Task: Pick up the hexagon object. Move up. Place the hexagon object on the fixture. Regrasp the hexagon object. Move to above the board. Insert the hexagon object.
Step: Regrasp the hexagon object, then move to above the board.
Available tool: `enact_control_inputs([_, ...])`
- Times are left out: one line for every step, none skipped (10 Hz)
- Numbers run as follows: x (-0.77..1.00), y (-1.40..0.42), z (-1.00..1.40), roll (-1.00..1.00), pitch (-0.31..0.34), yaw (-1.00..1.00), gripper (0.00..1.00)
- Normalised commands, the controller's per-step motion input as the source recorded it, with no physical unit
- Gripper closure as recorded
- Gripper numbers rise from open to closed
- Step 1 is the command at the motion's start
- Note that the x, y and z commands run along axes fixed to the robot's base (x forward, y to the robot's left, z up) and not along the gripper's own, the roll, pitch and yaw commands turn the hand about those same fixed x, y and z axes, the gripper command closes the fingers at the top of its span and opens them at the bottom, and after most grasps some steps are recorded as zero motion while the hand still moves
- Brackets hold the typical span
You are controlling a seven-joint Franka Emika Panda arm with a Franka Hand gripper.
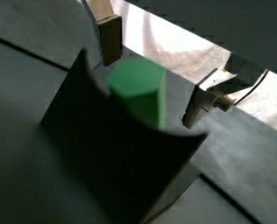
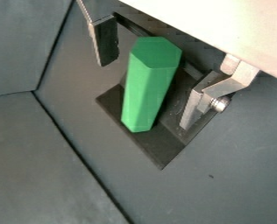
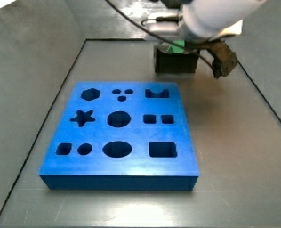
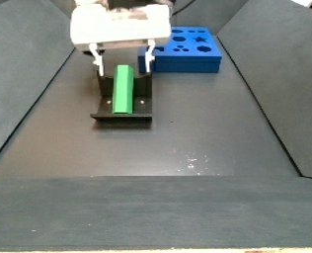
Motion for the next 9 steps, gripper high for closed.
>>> enact_control_inputs([0.08, -0.01, -0.42, 0.05, -0.023, 0.03, 0.00])
enact_control_inputs([0.08, -0.01, -0.30, 0.05, -0.022, 0.03, 0.00])
enact_control_inputs([0.03, -0.03, -0.19, 0.05, -0.008, 0.03, 0.00])
enact_control_inputs([0.02, -0.03, -0.18, 0.06, -0.014, 0.02, 0.00])
enact_control_inputs([0.02, -0.03, -0.18, 0.06, -0.014, 0.02, 0.00])
enact_control_inputs([0.00, 0.00, 0.00, 0.00, 0.000, 0.00, 1.00])
enact_control_inputs([0.09, -0.01, 1.00, 0.09, 0.104, 0.06, 1.00])
enact_control_inputs([0.09, -0.01, 1.00, 0.08, 0.105, 0.05, 1.00])
enact_control_inputs([0.08, -0.01, 1.00, 0.05, 0.114, 0.06, 1.00])
